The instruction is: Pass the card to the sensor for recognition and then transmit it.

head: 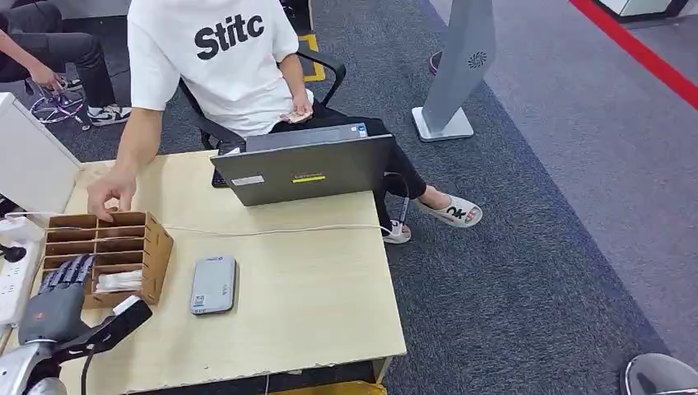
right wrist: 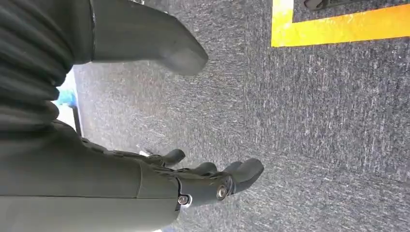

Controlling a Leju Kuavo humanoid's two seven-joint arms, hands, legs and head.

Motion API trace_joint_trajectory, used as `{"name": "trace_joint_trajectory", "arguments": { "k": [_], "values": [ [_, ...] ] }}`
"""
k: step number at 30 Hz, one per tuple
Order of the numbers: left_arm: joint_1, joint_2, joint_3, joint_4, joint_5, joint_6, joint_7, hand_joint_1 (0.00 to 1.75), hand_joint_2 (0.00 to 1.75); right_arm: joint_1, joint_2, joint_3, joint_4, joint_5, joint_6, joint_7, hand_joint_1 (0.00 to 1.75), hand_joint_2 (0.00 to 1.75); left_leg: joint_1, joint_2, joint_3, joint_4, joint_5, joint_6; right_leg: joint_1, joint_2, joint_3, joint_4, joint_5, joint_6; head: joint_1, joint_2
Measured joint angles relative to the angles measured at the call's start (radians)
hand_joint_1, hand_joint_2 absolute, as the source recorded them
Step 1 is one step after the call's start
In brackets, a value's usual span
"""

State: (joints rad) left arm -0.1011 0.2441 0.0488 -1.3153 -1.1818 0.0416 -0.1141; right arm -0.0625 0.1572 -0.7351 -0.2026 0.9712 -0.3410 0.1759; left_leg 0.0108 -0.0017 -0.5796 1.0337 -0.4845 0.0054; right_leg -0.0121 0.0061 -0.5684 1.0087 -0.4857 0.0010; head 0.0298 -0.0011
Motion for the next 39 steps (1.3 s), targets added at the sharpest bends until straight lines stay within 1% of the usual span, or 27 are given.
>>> {"name": "trace_joint_trajectory", "arguments": {
  "k": [3,4,5,7,8,9,10,11,13,16,20,32,35,39],
  "values": [
    [0.0,0.0,-0.001,0.003,0.008,-0.003,0.0,0.0,1.75,0.0,0.0,-0.001,0.0,0.001,0.0,0.0,0.0,1.75,0.0,0.0,0.0,0.0,0.0,0.0,0.0,0.0,0.0,0.0,0.0,0.0,0.0,0.0],
    [0.0,0.002,-0.002,0.005,0.014,-0.005,-0.003,0.09,1.75,0.0,0.0,-0.001,0.0,0.002,0.0,0.0,0.0,1.75,0.0,0.0,0.0,0.0,0.0,0.0,0.0,0.0,0.0,0.0,0.0,0.0,0.0,0.0],
    [0.0,0.004,-0.006,0.006,0.022,-0.006,-0.006,0.24,1.75,0.0,0.0,-0.002,0.0,0.003,-0.001,0.0,0.0,1.75,0.0,0.0,0.0,0.0,0.0,0.0,0.0,0.0,0.0,0.0,0.0,0.0,0.0,0.0],
    [0.0,0.008,-0.012,0.006,0.043,-0.008,-0.015,0.21,1.75,0.0,0.0,-0.003,0.0,0.007,-0.002,0.0,0.0,1.75,0.0,0.0,0.0,0.0,0.0,0.0,0.0,0.0,0.0,0.0,0.0,0.0,0.001,0.0],
    [0.0,0.011,-0.015,0.006,0.052,-0.009,-0.016,0.56,1.75,0.0,0.0,-0.004,0.0,0.01,-0.002,-0.001,0.0,1.75,0.0,0.0,0.0,0.0,0.0,0.0,0.0,0.0,0.0,0.0,0.0,0.0,0.0,0.0],
    [0.0,0.012,-0.019,0.006,0.061,-0.011,-0.019,1.31,1.75,0.0,0.0,-0.005,0.0,0.012,-0.002,-0.001,0.0,1.75,0.0,0.0,0.0,0.0,0.0,0.0,0.0,0.0,0.0,0.0,0.0,0.0,0.0,0.0],
    [0.0,0.014,-0.024,0.006,0.075,-0.013,-0.024,1.55,1.75,0.0,0.0,-0.005,0.0,0.014,-0.002,-0.001,0.0,1.75,0.0,0.0,0.0,0.0,0.0,0.0,0.0,0.0,0.0,0.0,0.0,0.0,0.0,0.0],
    [0.0,0.017,-0.027,0.006,0.087,-0.015,-0.031,1.69,1.75,0.0,0.0,-0.005,0.0,0.015,-0.002,-0.002,0.0,1.75,0.0,0.0,0.0,0.0,0.0,0.0,0.0,0.0,0.0,0.0,0.0,0.0,0.0,0.0],
    [-0.001,0.019,-0.034,0.006,0.116,-0.02,-0.037,1.75,1.75,0.0,0.0,-0.006,0.0,0.021,-0.002,-0.001,0.0,1.75,0.0,0.0,0.0,0.0,0.0,0.0,0.0,0.0,0.0,0.0,0.0,0.0,0.0,0.0],
    [-0.001,0.024,-0.05,0.006,0.144,-0.024,-0.05,1.75,1.75,0.0,0.0,-0.007,0.0,0.026,-0.003,-0.001,0.0,1.75,0.0,0.0,0.0,0.0,0.0,0.0,0.0,0.0,0.0,0.0,0.0,0.0,0.001,0.0],
    [-0.002,0.027,-0.066,0.004,0.156,-0.024,-0.051,1.75,1.75,0.0,0.0,-0.013,0.0,0.031,-0.004,-0.002,0.0,1.75,0.0,0.0,0.0,0.0,0.0,0.0,0.0,0.0,0.0,0.0,0.0,0.0,0.0,0.0],
    [0.003,0.041,-0.076,-0.026,0.177,-0.021,-0.052,1.75,1.75,0.0,0.0,-0.023,0.0,0.037,-0.005,-0.003,0.0,1.75,0.0,0.002,0.0,0.0,-0.001,0.0,0.0,0.003,0.0,0.0,0.0,0.0,0.0,0.0],
    [0.005,0.044,-0.077,-0.04,0.16,0.004,-0.044,1.75,1.75,0.0,0.0,-0.024,0.0,0.037,-0.005,-0.003,0.0,1.75,0.0,0.002,0.0,0.0,0.0,0.0,0.0,0.003,0.0,0.0,0.0,0.0,0.0,0.0],
    [0.003,0.048,-0.077,-0.087,0.2,0.03,-0.047,1.75,1.75,0.0,0.0,-0.031,0.0,0.042,-0.01,-0.005,0.0,1.75,0.0,0.002,0.0,0.0,0.0,0.0,0.0,0.002,0.0,0.0,0.0,0.0,0.0,0.0]
  ]
}}
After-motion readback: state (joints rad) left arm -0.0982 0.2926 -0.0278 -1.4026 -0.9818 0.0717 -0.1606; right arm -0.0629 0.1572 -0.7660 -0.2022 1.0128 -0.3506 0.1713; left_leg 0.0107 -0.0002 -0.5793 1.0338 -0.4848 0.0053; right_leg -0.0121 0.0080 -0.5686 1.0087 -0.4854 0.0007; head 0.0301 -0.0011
